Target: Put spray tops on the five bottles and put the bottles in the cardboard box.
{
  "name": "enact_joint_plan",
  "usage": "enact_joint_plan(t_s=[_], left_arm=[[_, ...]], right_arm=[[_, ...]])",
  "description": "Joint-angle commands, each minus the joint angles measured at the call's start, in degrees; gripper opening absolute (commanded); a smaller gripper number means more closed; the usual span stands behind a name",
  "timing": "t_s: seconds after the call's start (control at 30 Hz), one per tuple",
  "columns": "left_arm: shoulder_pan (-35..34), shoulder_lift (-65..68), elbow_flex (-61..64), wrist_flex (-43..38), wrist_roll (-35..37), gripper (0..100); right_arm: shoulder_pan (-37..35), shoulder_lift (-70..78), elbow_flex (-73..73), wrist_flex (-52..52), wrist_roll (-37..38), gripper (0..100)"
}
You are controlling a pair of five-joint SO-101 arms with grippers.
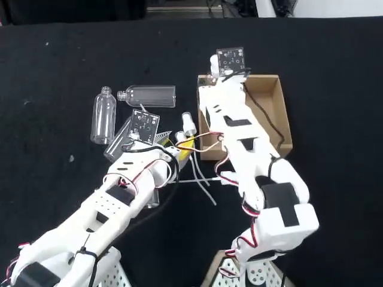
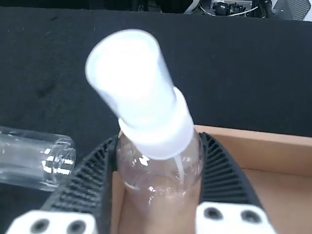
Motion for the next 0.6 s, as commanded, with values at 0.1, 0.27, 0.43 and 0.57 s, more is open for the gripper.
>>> enact_joint_plan(t_s=[0.1,0.27,0.43,0.57], left_arm=[[-0.13,-1.76,-0.40,-1.14,-0.09,19],[-0.13,-1.76,-0.40,-1.14,-0.09,19],[-0.13,-1.76,-0.40,-1.14,-0.09,19],[-0.13,-1.76,-0.40,-1.14,-0.09,19]], right_arm=[[-0.88,-1.36,-0.13,0.18,-0.35,27.2],[-2.11,-0.57,-0.84,-0.18,-0.35,26.1],[-2.29,-1.10,-0.84,0.09,-0.35,26.6],[-2.37,-1.10,-0.84,0.09,-0.35,26.6]])
